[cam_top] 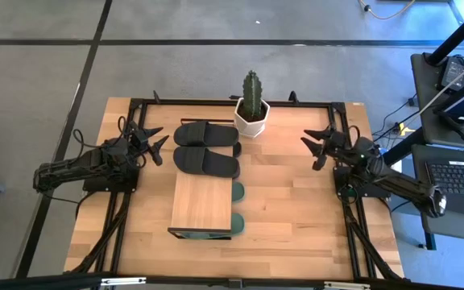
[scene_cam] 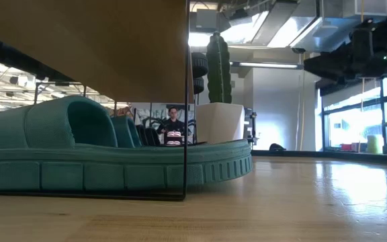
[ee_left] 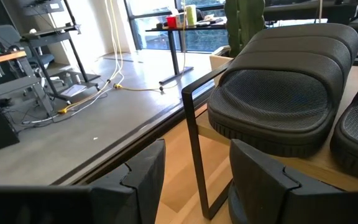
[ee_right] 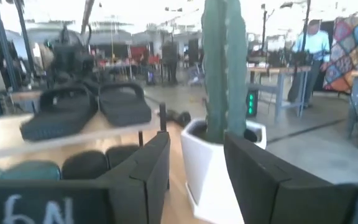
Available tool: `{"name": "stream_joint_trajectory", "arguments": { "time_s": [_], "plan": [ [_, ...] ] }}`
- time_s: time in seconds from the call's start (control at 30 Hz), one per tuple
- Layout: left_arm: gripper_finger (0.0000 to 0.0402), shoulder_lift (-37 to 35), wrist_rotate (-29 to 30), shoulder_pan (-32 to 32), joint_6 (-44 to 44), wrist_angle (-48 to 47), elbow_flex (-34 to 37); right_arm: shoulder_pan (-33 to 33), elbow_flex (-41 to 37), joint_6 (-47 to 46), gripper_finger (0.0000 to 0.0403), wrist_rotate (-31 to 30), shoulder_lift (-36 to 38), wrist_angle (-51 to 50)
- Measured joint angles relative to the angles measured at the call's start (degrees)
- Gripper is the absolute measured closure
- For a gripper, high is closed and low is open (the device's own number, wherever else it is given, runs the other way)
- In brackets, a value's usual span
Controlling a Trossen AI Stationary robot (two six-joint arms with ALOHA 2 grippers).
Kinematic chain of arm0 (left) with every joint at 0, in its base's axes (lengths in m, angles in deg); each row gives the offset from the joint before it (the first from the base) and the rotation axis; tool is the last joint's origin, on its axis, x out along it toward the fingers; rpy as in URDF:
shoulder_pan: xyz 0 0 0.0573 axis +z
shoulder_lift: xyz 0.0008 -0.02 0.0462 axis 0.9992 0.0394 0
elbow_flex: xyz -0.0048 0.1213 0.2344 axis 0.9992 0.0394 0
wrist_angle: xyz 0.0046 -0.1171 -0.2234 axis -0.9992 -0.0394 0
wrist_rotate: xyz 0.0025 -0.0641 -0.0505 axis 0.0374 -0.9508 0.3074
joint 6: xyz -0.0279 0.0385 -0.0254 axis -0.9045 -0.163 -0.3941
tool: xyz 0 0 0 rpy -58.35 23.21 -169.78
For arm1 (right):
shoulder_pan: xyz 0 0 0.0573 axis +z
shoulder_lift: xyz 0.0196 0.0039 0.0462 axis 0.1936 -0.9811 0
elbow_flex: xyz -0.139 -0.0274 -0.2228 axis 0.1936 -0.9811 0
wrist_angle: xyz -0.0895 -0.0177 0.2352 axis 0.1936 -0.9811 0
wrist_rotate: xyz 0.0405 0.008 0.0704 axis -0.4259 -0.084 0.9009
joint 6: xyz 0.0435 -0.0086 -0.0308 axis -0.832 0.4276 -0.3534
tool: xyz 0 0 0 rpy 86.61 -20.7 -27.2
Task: Pick and place slides into the shelf
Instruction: Return to Home Position
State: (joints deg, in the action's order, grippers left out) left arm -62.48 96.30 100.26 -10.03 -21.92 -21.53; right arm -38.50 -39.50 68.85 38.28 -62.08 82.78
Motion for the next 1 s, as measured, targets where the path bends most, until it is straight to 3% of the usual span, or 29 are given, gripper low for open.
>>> {"name": "stream_joint_trajectory", "arguments": {
  "time_s": [0.13, 0.37, 0.63, 1.0],
  "plan": [
    [0.023, 0.0, 0.0, 0.0, 0.0, 0.0, 0.0, 0.0, 0.0, -2.0, 0.0249, 0.0, 4.5, -1.1],
    [0.023, 0.0, 0.0, 0.0, 0.0, 0.0, 0.0, 0.0, 0.0, -3.7, 0.0249, -0.4, 4.5, -1.5],
    [0.023, 0.0, 0.0, 0.0, 0.0, 0.0, 0.0, 0.0, 0.0, -3.7, 0.0249, -7.3, 4.4, -5.5],
    [0.023, 0.0, 0.0, 0.0, 0.0, 0.0, 0.0, 0.0, 0.0, -3.5, 0.0249, -7.3, 4.4, -7.9]
  ]
}}
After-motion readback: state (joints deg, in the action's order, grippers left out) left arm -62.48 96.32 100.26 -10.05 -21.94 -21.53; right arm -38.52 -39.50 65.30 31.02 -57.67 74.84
